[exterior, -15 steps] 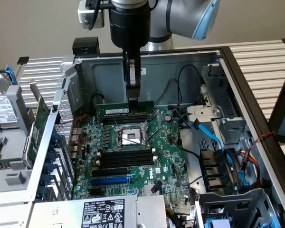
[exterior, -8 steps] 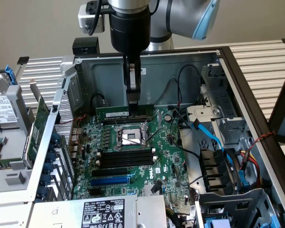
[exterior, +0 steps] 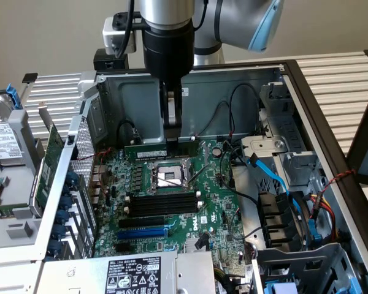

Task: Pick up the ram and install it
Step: 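Insert the ram into the slot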

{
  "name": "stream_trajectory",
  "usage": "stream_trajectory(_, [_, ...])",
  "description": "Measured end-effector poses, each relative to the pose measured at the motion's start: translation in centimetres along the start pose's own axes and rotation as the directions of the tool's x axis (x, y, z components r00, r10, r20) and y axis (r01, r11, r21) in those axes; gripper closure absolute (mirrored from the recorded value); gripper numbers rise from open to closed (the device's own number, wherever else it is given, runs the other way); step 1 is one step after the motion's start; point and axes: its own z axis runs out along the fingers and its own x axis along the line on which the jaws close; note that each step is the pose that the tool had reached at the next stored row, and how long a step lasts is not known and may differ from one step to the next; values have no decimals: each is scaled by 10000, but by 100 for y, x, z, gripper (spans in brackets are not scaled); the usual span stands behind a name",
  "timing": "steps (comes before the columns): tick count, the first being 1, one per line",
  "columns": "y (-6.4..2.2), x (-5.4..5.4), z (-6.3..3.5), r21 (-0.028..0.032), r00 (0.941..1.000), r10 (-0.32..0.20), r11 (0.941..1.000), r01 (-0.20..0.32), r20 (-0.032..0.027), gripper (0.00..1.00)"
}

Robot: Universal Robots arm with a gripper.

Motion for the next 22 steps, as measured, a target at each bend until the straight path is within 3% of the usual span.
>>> stream_trajectory(9, [0,32,50,1,10000,59,10000,-59,1,87])
stream_trajectory(18, [0,37,81,47,9999,161,9999,-161,11,87])
stream_trajectory(22, [8,37,97,175,9999,160,9997,-161,16,87])
